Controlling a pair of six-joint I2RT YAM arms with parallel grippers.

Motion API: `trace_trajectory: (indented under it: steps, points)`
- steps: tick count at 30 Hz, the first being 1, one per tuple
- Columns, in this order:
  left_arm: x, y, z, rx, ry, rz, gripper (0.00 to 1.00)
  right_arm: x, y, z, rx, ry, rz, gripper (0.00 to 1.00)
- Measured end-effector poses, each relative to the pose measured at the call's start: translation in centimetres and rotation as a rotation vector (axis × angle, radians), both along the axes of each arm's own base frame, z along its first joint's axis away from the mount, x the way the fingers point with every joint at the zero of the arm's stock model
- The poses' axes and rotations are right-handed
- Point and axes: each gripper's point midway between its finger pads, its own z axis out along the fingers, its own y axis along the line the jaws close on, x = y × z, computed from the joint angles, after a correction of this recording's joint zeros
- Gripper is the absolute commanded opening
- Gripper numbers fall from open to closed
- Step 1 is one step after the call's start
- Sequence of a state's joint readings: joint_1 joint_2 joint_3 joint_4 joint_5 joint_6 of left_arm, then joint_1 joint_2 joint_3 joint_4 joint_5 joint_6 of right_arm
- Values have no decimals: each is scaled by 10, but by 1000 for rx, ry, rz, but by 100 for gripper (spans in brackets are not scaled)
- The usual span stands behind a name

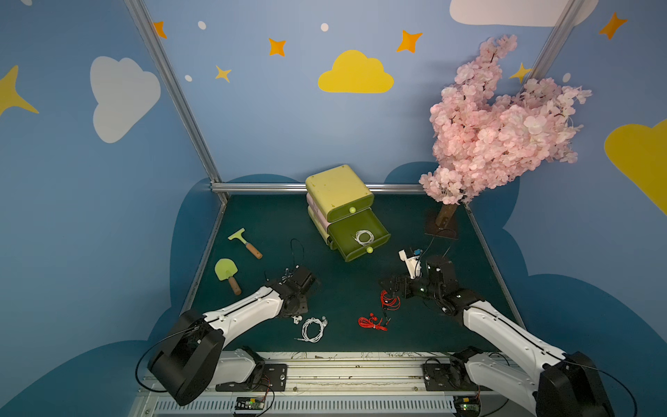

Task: Place the wired earphones into the drawer by color
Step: Pick up the wired earphones from the center of the board, then place the wired earphones in the drawer.

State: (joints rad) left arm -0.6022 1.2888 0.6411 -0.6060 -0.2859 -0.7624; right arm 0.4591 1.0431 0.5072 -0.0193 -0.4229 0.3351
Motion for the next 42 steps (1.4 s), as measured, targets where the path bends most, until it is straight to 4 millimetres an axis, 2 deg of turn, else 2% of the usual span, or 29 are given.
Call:
trace_trajectory:
  steps: [14,21,28,42]
  points:
    - [28,-12,75,-75,-199,-45,4,2,-3,6,-1,-26,-16,99]
    - [51,-26,118,-97,-310,-113,3,4,-7,7,-15,-40,-40,99]
    - [86,-57,157,-152,-400,-188,3,7,-12,17,-16,-80,-72,98]
    - [156,-141,204,-311,-517,-327,3,8,-21,17,-33,-98,-119,99]
